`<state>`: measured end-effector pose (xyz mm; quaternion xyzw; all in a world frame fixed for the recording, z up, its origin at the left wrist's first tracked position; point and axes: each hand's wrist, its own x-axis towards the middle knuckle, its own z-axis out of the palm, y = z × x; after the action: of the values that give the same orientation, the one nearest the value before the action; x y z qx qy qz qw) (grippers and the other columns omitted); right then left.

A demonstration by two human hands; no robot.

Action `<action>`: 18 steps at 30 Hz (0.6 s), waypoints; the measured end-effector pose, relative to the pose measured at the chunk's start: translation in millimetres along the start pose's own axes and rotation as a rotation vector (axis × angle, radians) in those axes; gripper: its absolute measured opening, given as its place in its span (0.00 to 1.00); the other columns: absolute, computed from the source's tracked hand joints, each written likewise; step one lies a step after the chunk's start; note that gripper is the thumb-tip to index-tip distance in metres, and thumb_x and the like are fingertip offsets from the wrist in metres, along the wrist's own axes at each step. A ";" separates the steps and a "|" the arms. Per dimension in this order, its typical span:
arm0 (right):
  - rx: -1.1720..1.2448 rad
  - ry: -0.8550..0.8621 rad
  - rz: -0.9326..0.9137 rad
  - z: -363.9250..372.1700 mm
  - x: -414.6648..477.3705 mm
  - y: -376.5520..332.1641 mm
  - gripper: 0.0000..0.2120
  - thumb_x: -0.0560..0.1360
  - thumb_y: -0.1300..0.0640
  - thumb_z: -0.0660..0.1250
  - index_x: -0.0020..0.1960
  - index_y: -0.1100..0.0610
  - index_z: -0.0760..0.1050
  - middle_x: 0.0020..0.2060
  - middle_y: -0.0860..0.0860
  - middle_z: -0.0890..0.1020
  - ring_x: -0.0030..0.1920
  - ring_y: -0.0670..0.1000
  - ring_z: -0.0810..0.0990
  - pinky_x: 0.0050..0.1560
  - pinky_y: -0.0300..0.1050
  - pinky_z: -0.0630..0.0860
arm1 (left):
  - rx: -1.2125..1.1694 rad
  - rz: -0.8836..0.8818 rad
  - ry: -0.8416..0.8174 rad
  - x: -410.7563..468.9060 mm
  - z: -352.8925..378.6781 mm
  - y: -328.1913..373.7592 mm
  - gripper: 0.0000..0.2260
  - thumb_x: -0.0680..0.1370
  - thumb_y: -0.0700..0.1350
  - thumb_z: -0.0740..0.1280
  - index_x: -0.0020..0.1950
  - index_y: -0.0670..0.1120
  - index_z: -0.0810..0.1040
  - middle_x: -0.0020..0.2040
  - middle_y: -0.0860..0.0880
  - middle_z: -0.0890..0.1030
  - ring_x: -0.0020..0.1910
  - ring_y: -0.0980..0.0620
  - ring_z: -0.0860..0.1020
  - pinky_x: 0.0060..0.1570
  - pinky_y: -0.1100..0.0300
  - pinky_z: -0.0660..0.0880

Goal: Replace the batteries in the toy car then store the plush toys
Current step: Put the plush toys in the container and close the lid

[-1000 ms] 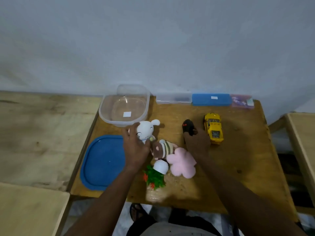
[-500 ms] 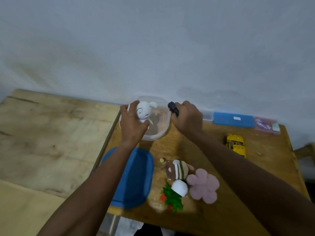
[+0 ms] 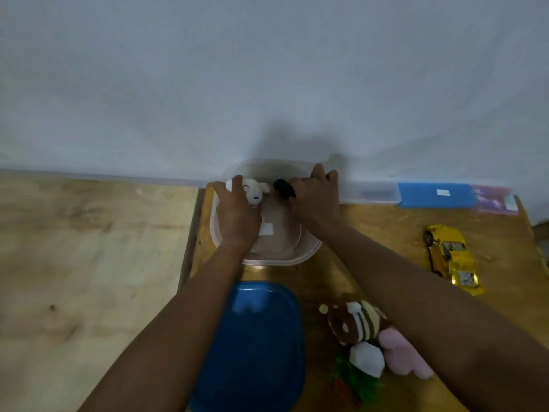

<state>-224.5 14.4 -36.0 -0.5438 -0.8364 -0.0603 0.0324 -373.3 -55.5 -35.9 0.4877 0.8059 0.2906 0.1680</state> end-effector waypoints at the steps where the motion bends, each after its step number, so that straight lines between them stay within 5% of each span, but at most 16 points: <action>1: -0.022 0.008 -0.007 3.5 0.9 -0.7 0.05 0.73 0.54 0.66 0.41 0.52 0.80 0.32 0.49 0.83 0.51 0.57 0.73 0.46 0.52 0.58 | 0.021 0.044 -0.005 1.1 2.5 -3.9 0.28 0.72 0.36 0.72 0.71 0.42 0.70 0.69 0.37 0.64 0.50 0.36 0.78 0.43 0.58 0.69; 6: 0.039 0.038 0.034 -0.1 -2.6 -0.9 0.08 0.73 0.52 0.63 0.46 0.52 0.80 0.40 0.49 0.83 0.53 0.57 0.71 0.45 0.51 0.55 | 0.142 0.124 -0.002 -3.0 5.5 -10.3 0.27 0.73 0.40 0.72 0.71 0.44 0.71 0.75 0.38 0.64 0.49 0.36 0.79 0.41 0.51 0.75; 10: 0.281 0.065 0.106 -15.1 -25.9 10.3 0.14 0.73 0.47 0.64 0.56 0.48 0.80 0.51 0.46 0.82 0.56 0.54 0.72 0.49 0.50 0.60 | 0.162 0.094 0.024 -23.8 -2.7 0.9 0.26 0.72 0.43 0.72 0.70 0.45 0.72 0.77 0.40 0.63 0.63 0.37 0.73 0.54 0.47 0.74; 18: 0.520 0.008 0.162 -49.2 -150.9 68.9 0.14 0.78 0.51 0.64 0.61 0.54 0.78 0.59 0.55 0.81 0.60 0.55 0.77 0.60 0.52 0.72 | 0.060 0.255 0.132 -135.7 -3.1 31.2 0.19 0.72 0.49 0.72 0.62 0.48 0.79 0.68 0.44 0.74 0.67 0.43 0.71 0.57 0.47 0.74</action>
<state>-100.7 -101.3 -0.8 -0.5822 -0.7773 0.1573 0.1791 -290.1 -165.3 -15.5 0.5710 0.7549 0.3166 0.0617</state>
